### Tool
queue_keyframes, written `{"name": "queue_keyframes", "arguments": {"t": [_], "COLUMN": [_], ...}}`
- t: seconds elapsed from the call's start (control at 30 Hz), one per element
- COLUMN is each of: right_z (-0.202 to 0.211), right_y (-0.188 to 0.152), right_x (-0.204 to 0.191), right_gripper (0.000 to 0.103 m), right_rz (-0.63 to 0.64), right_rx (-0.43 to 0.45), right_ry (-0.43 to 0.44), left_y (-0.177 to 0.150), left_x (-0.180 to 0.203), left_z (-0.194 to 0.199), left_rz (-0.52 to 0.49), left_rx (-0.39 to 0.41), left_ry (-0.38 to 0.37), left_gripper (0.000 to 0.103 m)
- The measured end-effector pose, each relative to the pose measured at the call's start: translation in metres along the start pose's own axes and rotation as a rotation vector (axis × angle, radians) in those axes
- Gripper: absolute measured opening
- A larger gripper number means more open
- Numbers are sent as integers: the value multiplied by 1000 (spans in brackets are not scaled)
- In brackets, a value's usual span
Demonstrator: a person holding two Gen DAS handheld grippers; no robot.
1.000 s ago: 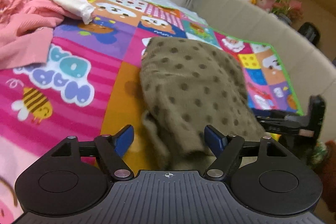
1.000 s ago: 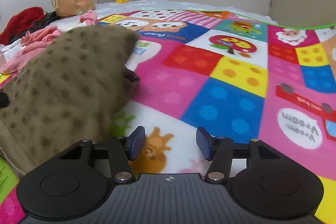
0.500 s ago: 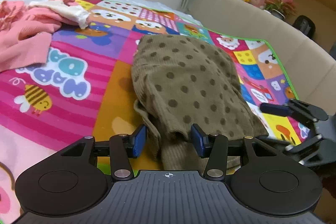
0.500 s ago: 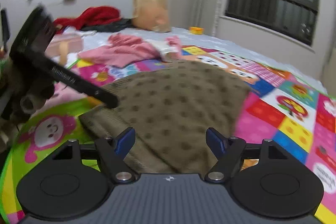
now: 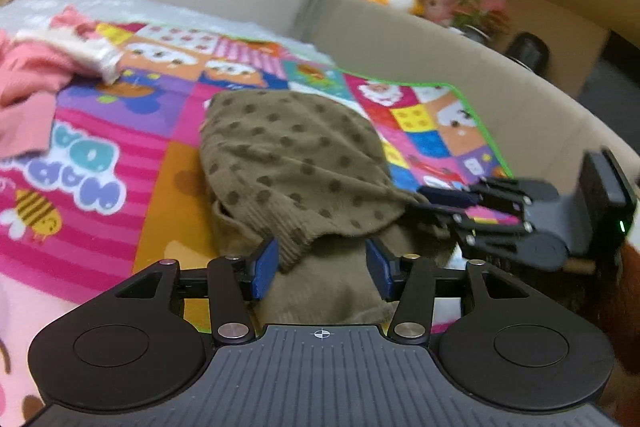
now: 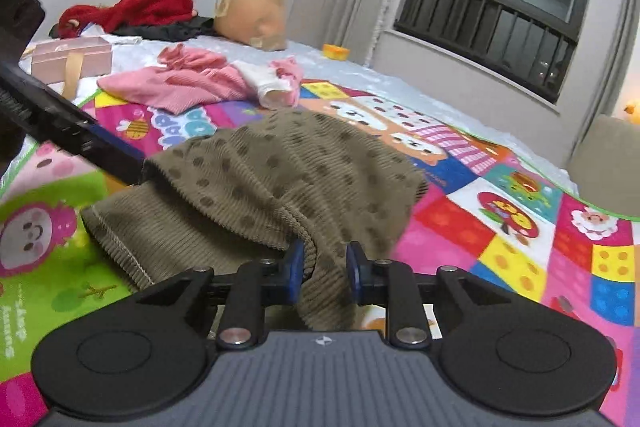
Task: Fold clothes
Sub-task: 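Grasp the shirt bundle with the left tool while the right tool grips its edge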
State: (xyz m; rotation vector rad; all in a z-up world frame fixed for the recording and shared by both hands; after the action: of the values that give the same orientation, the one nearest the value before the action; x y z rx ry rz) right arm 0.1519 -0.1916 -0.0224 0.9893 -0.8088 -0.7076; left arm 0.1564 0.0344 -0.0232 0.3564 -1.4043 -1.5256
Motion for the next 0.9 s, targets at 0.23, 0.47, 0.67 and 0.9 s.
{"name": "queue_keyframes", "arguments": {"t": [0.23, 0.47, 0.67, 0.9], "right_z": [-5, -13, 2, 31], "right_y": [-15, -16, 10, 9], "right_x": [-39, -57, -28, -21], "right_gripper": [28, 39, 9, 8], "right_rz": [135, 242, 109, 15], "right_rx": [-20, 8, 64, 42], "right_ry": [53, 43, 11, 70], "left_y": [-12, -10, 6, 6], "left_x": [-2, 18, 28, 39], "left_z": [-4, -29, -20, 14], "left_rz": [-175, -523, -569, -382], "left_rx": [-32, 32, 92, 45], "left_ry": [129, 217, 163, 39], "left_gripper": [68, 56, 8, 6]}}
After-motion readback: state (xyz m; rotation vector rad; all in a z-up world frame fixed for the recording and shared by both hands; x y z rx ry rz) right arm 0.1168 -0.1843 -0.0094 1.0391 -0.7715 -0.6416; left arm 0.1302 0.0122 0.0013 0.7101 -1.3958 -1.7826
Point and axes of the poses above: each gripper's, at about its wrist camera, not at the fingertips, and z roughly against the way its jaws point, x to its right, y to its top, the point moved 4 cm from there along -z, roughly the way its jaws point, and after that the axes turned 13 degrees about x, right-handed, at the moved point
